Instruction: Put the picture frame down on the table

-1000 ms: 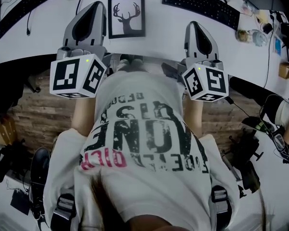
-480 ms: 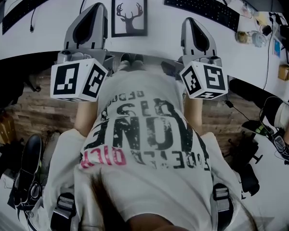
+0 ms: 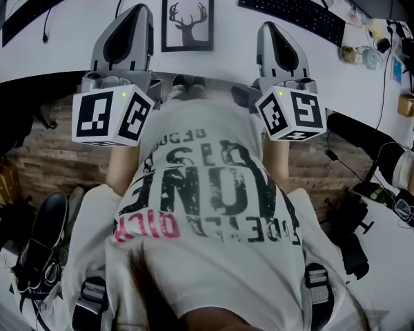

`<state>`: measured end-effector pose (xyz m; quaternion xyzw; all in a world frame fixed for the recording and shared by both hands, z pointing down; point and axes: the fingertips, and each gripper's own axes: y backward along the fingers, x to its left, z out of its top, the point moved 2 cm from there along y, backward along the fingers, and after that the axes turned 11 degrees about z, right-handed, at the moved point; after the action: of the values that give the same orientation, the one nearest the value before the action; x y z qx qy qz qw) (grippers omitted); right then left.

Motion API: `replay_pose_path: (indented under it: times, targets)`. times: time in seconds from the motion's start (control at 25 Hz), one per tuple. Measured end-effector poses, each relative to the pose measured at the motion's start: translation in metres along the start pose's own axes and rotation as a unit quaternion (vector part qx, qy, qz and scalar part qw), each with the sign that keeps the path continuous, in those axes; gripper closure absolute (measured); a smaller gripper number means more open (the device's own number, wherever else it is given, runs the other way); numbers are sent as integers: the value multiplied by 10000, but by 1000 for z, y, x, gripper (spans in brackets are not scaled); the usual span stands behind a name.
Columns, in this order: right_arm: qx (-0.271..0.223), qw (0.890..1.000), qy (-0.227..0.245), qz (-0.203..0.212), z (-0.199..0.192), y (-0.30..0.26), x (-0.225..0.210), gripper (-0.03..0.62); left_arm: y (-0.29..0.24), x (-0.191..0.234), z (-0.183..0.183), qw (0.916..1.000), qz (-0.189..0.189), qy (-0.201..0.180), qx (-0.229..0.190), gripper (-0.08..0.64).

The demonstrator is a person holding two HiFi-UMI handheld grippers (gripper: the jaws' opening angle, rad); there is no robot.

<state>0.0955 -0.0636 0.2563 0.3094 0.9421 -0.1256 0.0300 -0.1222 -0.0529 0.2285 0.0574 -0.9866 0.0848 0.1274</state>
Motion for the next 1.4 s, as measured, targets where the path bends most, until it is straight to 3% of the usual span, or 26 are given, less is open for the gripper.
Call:
replay_pose_path:
  times: [0.24, 1.4]
  targets:
    - [48, 10000, 1, 34, -3, -4, 2, 592, -4, 2, -12, 9994, 97, -325, 99, 558]
    - [142, 9998, -58, 146, -7, -22, 7, 592, -20, 3, -20, 9994, -27, -197, 277, 557]
